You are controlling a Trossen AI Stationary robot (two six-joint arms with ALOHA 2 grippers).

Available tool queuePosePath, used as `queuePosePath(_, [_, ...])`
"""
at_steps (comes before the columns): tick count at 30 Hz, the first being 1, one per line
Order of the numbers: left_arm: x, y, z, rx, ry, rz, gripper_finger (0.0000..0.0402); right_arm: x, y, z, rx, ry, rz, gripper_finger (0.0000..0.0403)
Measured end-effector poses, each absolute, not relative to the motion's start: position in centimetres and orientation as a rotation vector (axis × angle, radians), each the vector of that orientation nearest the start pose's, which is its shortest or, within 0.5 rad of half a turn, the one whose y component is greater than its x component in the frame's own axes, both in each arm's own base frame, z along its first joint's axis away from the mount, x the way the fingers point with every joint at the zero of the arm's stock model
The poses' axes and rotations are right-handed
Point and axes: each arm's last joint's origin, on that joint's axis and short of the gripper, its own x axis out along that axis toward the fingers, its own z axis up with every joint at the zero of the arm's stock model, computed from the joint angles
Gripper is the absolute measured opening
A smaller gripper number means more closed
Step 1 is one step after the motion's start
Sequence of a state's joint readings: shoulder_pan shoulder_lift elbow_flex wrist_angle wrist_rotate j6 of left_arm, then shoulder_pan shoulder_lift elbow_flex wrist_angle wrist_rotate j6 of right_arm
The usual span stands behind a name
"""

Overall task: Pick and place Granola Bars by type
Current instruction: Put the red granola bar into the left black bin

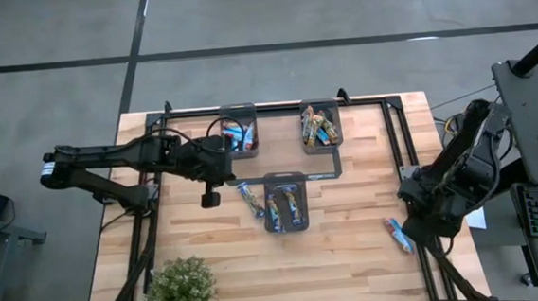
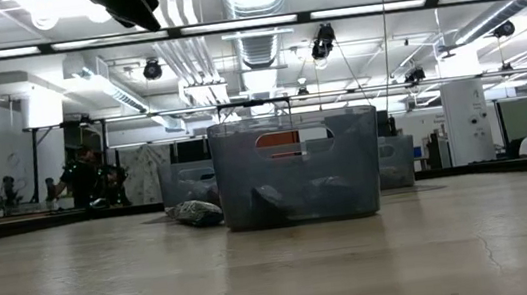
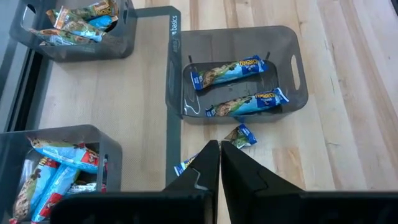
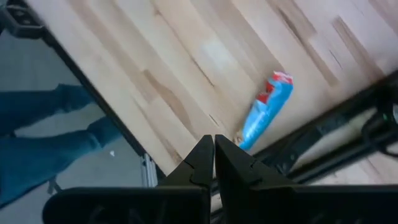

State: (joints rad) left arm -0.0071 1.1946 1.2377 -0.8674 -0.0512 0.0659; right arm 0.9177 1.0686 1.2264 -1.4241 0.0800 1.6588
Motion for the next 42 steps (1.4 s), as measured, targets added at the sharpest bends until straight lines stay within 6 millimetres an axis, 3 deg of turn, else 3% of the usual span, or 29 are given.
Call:
queuePosePath(7, [23.1, 0.0, 34.9, 0.065, 0.825, 0.023, 0.0000, 8.9, 12.1, 32.6, 0.842, 1.327, -0.475, 0.0008])
queuePosePath(21, [23.1, 0.0, 34.9, 0.064, 0.825, 0.023, 0.0000, 8.0, 11.1, 27.3, 1.002, 1.309, -0.630, 0.0025])
queuePosePath(26, [23.1, 0.0, 34.9, 0.050, 0.825, 0.026, 0.0000, 8.0, 11.1, 26.2, 0.986, 1.316, -0.621, 0.0086])
queuePosePath(36, [23.1, 0.0, 34.9, 0.022, 0.824, 0.039, 0.0000, 7.7, 11.3, 23.4, 0.920, 1.428, -0.600, 0.0251])
queuePosePath(42, [23.1, 0.0, 34.9, 0.011, 0.825, 0.044, 0.0000, 7.9, 11.3, 22.3, 0.852, 1.418, -0.591, 0.0305])
